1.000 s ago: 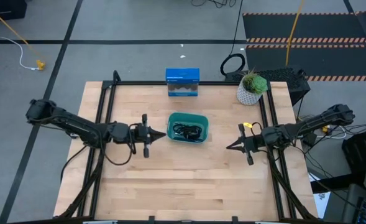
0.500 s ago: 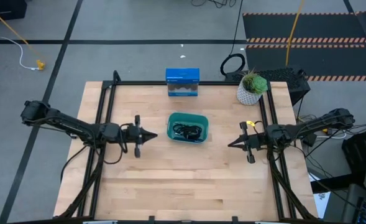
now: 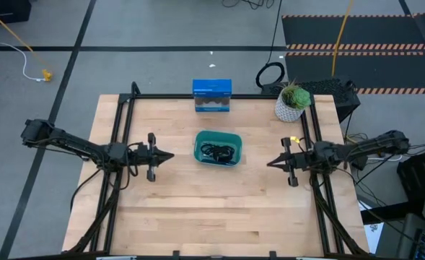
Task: Pick and place USB-C Cables
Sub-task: Return to Home Position
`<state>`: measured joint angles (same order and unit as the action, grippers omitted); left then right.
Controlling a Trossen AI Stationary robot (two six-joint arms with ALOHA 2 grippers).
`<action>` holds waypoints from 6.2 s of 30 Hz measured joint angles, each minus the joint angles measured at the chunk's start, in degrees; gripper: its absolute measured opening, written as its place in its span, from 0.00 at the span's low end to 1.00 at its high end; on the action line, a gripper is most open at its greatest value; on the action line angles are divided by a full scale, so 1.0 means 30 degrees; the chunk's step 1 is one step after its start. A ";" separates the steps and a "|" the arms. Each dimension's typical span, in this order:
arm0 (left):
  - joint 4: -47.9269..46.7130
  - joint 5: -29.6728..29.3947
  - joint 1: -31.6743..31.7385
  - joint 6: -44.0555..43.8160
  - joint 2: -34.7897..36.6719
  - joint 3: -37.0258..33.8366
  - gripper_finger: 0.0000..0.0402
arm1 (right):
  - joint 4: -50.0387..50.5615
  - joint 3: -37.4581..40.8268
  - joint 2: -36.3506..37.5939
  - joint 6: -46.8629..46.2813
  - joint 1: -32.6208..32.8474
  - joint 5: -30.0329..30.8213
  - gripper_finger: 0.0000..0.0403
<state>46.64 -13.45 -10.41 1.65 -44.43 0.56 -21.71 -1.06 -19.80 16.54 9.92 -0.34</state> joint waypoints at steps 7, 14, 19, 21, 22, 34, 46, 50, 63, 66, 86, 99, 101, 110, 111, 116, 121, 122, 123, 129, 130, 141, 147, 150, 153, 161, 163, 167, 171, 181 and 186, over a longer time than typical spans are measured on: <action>-0.0089 0.0000 0.0000 0.0286 0.0219 0.0000 0.02 | 0.1290 0.0022 0.2129 -0.0110 -0.0475 -0.0001 0.00; -0.0102 0.0000 0.0000 0.0270 0.0219 0.0000 0.02 | 0.3614 0.0022 0.4835 -0.0277 -0.1001 -0.0328 0.00; -0.0151 0.0000 0.0000 -0.0063 0.0219 -0.0003 0.02 | 0.4782 0.0036 0.6356 -0.0285 -0.1581 -0.1192 0.00; -0.0200 0.0000 0.0000 -0.0176 0.0212 0.0000 0.02 | 0.5045 0.0036 0.6594 -0.0286 -0.1879 -0.1426 0.00; -0.0200 0.0000 0.0000 -0.0227 0.0212 0.0000 0.02 | 0.5024 0.0036 0.6587 -0.0321 -0.2016 -0.1497 0.00; -0.0520 0.0000 0.0000 -0.0451 0.0212 0.0000 0.02 | 0.6216 0.0036 0.6551 -0.0804 -0.3805 -0.2910 0.00; -0.0528 -0.0007 0.0000 -0.0205 0.0212 0.0000 0.02 | 0.6465 0.0036 0.6538 -0.1261 -0.4751 -0.2907 0.00; -0.0402 -0.0015 0.0000 0.0287 0.0212 0.0000 0.02 | 0.6523 0.0036 0.6538 -0.1102 -0.4790 -0.2832 0.00; -0.1606 -0.0393 0.0756 0.0393 0.0212 0.0013 0.02 | 0.6672 0.0036 0.6538 -0.1316 -0.4790 -0.1931 0.00; -0.1659 -0.0380 0.0929 0.0283 0.0428 0.0007 0.02 | 0.6654 0.0036 0.6538 -0.1422 -0.4786 -0.1920 0.00; -0.8109 0.2994 0.2551 0.1324 0.7631 0.0015 0.02 | 0.6584 0.0039 0.6545 -0.1283 -0.4782 -0.1909 0.00; -1.2762 0.3710 0.3220 0.0997 1.2295 0.0015 0.02 | 0.6570 0.0044 0.6538 -0.1283 -0.4782 -0.1909 0.00; -1.3500 0.4070 0.3220 0.0904 1.2886 0.0015 0.02 | 0.6570 0.0041 0.6544 -0.1283 -0.4782 -0.1909 0.00; -1.5273 0.4837 0.3198 0.0386 1.4229 0.0029 0.02 | 0.6570 0.0040 0.6542 -0.1283 -0.4782 -0.1909 0.00; -1.5288 0.4975 0.3198 0.0428 1.4222 0.0029 0.02 | 0.6570 0.0044 0.6541 -0.1283 -0.4782 -0.1909 0.00; -1.5291 0.4998 0.3198 0.0169 1.4222 0.0029 0.02 | 0.6567 0.0041 0.6543 -0.1283 -0.4782 -0.1909 0.00; -1.5296 0.4991 0.3198 -0.0456 1.4222 0.0029 0.02 | 0.6567 0.0039 0.6545 -0.1283 -0.4782 -0.1909 0.00; -1.5300 0.4991 0.3198 -0.0459 1.4222 0.0029 0.02 | 0.6570 0.0043 0.6539 -0.1283 -0.4782 -0.1909 0.00; -1.5298 0.4991 0.3198 -0.0459 1.4222 0.0029 0.02 | 0.6563 0.0040 0.6545 -0.1283 -0.4782 -0.1909 0.00; -1.5303 0.4991 0.3198 -0.0472 1.4215 0.0029 0.02 | 0.6567 0.0036 0.6545 -0.1283 -0.4782 -0.1909 0.00; -1.5303 0.4991 0.3198 -0.0473 1.4215 0.0029 0.02 | 0.6562 0.0039 0.6545 -0.1283 -0.4782 -0.1909 0.00; -1.5310 0.4991 0.3198 -0.0517 1.4215 0.0029 0.02 | 0.6570 0.0044 0.6542 -0.1283 -0.4782 -0.1909 0.00; -1.5310 0.4983 0.3198 -0.0517 1.4215 0.0029 0.02 | 0.6570 0.0041 0.6543 -0.1283 -0.4782 -0.1909 0.00; -1.5310 0.4983 0.3198 -0.0510 1.4215 0.0022 0.02 | 0.6562 0.0044 0.6545 -0.1283 -0.4782 -0.1909 0.00; -1.5310 0.4983 0.3198 -0.0510 1.4215 0.0022 0.02 | 0.6567 0.0044 0.6540 -0.1283 -0.4777 -0.1909 0.00; -1.5316 0.4976 0.3198 -0.0504 1.4215 0.0022 0.02 | 0.6562 0.0044 0.6545 -0.1283 -0.4782 -0.1909 0.00; -1.5318 0.4976 0.3196 -0.0502 1.4215 0.0022 0.02 | 0.6564 0.0041 0.6541 -0.1283 -0.4776 -0.1909 0.00; -1.5318 0.4976 0.3197 -0.0502 1.4215 0.0022 0.02 | 0.6569 0.0044 0.6545 -0.1283 -0.4776 -0.1909 0.00; -1.5312 0.4976 0.3191 -0.0502 1.4215 0.0022 0.02 | 0.6565 0.0044 0.6540 -0.1283 -0.4780 -0.1909 0.00; -1.5318 0.4976 0.3191 -0.0473 1.4211 0.0022 0.02 | 0.6568 0.0044 0.6538 -0.1283 -0.4775 -0.1911 0.00; -1.5318 0.4973 0.3191 -0.0473 1.4213 0.0022 0.02 | 0.6562 0.0044 0.6538 -0.1283 -0.4775 -0.1909 0.00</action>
<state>0.69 1.47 -0.84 0.23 -1.79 0.62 -2.02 -0.93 -0.19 12.69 -4.40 -6.07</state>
